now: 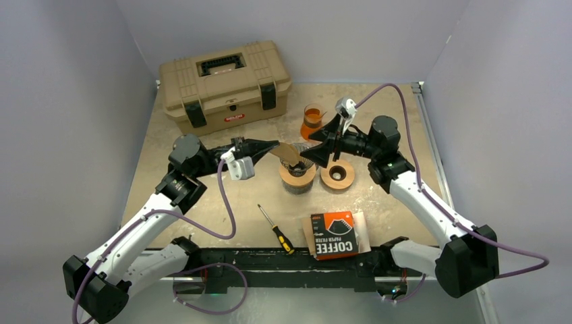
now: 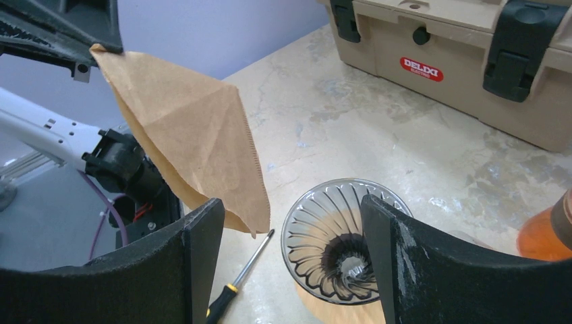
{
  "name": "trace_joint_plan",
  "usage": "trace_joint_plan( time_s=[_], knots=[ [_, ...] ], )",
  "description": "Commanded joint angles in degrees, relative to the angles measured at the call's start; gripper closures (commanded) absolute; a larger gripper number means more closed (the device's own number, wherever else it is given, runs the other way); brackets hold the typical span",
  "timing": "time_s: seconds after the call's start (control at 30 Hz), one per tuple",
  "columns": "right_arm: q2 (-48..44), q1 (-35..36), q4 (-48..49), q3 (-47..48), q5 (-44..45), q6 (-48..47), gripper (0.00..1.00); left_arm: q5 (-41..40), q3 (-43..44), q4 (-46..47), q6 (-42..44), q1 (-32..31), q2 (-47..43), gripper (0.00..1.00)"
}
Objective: Place the coffee filter in the dripper
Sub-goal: Place the coffee filter in the coffee dripper.
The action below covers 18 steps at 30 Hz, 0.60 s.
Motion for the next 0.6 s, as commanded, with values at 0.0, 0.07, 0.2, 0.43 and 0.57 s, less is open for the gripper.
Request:
trace_joint_plan(
  time_s=[0.0, 0.07, 0.2, 0.43, 0.57],
  knots=[
    [-0.4, 0.8, 1.8, 1.9, -2.3, -1.8, 0.23, 0.1, 0.1, 1.0, -0.3, 0.3, -0.1, 1.0],
    [-0.8, 0.8, 2.0, 1.7, -2.3, -1.8, 0.22, -0.1, 0.2, 1.0, -0.4, 0.2, -0.1, 1.0],
    [-1.2, 0.9, 1.7, 1.5, -1.8, -2.1, 0.22, 0.0, 0.1, 1.1, -0.4, 0.2, 0.0, 1.0],
    [-1.0, 1.2, 1.3, 1.9, -3.1, -3.1, 0.22, -0.2, 0.1, 1.0, -0.2, 0.2, 0.0, 1.0],
    [-1.4, 1.6, -0.1, 2.1, -3.0, -4.4, 0.2, -0.3, 0.1, 0.7, -0.2, 0.3, -0.1, 1.0]
  ],
)
